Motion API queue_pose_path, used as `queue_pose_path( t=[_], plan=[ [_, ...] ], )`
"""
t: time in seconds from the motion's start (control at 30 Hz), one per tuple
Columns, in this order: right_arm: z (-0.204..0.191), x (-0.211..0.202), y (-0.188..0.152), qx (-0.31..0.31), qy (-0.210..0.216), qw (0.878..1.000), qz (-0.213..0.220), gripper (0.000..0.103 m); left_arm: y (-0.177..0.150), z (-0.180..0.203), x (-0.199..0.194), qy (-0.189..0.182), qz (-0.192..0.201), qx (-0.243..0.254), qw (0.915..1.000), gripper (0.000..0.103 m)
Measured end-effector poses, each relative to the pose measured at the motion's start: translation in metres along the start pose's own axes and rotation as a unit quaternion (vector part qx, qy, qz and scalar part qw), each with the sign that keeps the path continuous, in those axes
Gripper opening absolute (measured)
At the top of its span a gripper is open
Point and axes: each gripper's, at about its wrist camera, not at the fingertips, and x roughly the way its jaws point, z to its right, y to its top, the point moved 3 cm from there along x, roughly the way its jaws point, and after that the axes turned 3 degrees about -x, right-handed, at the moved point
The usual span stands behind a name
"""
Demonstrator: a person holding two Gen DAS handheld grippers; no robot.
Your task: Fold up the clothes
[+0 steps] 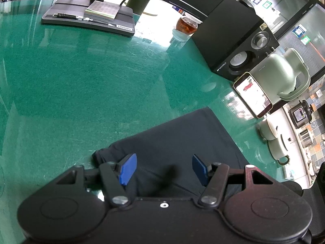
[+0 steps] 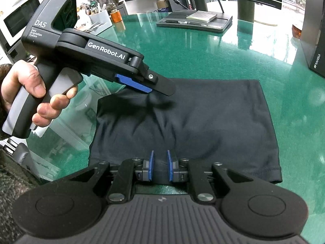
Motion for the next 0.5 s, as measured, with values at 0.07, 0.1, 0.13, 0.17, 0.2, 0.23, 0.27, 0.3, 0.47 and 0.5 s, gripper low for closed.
queue_pose_path(
  t=[0.07, 0.1, 0.13, 0.17, 0.2, 0.23, 0.27, 0.3, 0.47, 0.5],
  plan=[
    [0.0001, 0.0005, 0.0004, 0.0, 0.0, 1.0, 0.0, 0.014, -0.0001, 0.0, 0.0, 0.0, 0.0, 0.0, 1.0, 0.06],
    [0.0, 0.0005, 0.0004, 0.0, 0.0, 1.0, 0.001, 0.014, -0.0001, 0.0001, 0.0, 0.0, 0.001, 0.0, 1.0, 0.061],
    [0.0001, 0.0007, 0.0006, 0.0, 0.0, 1.0, 0.001, 0.014, -0.0002, 0.0002, 0.0001, 0.0, 0.001, 0.0, 1.0, 0.061],
    [0.0002, 0.0009, 0.0007, 0.0, 0.0, 1.0, 0.001, 0.014, -0.0001, 0.0006, 0.0004, 0.0, 0.0, 0.001, 1.0, 0.061],
    [0.0003, 0.0008, 0.0008, 0.001, 0.0, 1.0, 0.001, 0.014, 0.0, 0.0007, 0.0006, -0.001, 0.0, 0.001, 1.0, 0.062],
    [0.0005, 0.001, 0.0009, 0.001, 0.0, 1.0, 0.001, 0.014, 0.0001, 0.0008, 0.0008, -0.001, 0.0, 0.001, 1.0, 0.062],
    [0.0005, 0.0009, 0.001, 0.001, 0.0, 1.0, 0.001, 0.014, 0.0, 0.0004, 0.0007, -0.001, 0.0, 0.001, 1.0, 0.062],
    [0.0006, 0.0009, 0.001, 0.001, 0.0, 1.0, 0.001, 0.014, 0.0, 0.0004, 0.0007, -0.001, 0.0, 0.001, 1.0, 0.062],
    [0.0012, 0.0009, 0.0014, 0.002, 0.001, 1.0, 0.001, 0.014, -0.0004, 0.0001, 0.0001, -0.002, 0.0, 0.002, 1.0, 0.063],
    [0.0014, 0.0008, 0.0015, 0.002, 0.001, 1.0, 0.001, 0.014, -0.0003, 0.0002, 0.0001, -0.002, 0.0, 0.002, 1.0, 0.063]
  ],
)
